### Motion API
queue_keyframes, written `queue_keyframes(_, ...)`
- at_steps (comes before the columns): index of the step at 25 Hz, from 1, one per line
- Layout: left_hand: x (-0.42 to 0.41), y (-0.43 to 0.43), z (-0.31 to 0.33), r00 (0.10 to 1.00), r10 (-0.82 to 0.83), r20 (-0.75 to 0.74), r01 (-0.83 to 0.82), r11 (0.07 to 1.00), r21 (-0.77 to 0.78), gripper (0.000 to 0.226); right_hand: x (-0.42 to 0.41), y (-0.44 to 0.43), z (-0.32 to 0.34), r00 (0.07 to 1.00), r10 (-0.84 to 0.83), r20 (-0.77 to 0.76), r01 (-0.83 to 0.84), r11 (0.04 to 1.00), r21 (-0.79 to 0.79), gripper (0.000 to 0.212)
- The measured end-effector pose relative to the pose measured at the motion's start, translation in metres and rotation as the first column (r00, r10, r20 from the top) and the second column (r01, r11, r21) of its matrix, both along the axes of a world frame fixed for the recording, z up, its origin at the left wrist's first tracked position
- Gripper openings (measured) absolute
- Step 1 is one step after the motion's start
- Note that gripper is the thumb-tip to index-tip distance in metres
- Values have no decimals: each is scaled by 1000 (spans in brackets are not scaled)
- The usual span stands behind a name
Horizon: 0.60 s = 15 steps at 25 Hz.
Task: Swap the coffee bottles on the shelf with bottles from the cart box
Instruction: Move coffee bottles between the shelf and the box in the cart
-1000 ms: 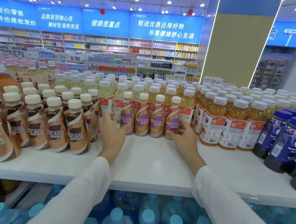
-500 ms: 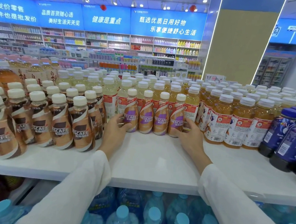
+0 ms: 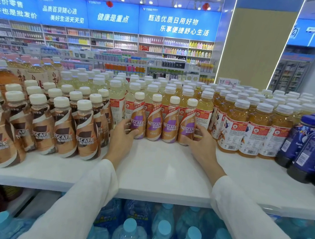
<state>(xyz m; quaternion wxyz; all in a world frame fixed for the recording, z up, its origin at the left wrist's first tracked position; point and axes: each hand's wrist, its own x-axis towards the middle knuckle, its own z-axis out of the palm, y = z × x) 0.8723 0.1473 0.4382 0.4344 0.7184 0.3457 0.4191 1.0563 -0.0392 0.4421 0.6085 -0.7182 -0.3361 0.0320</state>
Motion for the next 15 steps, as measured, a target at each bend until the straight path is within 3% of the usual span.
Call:
queue_keyframes(5,-17,-19,3,997,-25,-71,23,999,-32,65,-15,-10,8,997,51,-51,-52,998,-30,75)
queue_keyframes(9,-66,-57,4,972,33,-233,-13,996,87,54,-57,-52,10,1000,30,-9,-31,991,-134,52)
queue_keyframes(12,-120,-102,-6,969,165,-182,-112,957,268,38,-108,-89,-5,993,69,101,-49,982,-184,47)
queue_keyframes(15,-180,-151,-27,960,256,-114,-205,919,335,34,-166,-122,-16,969,172,179,-139,973,-183,41)
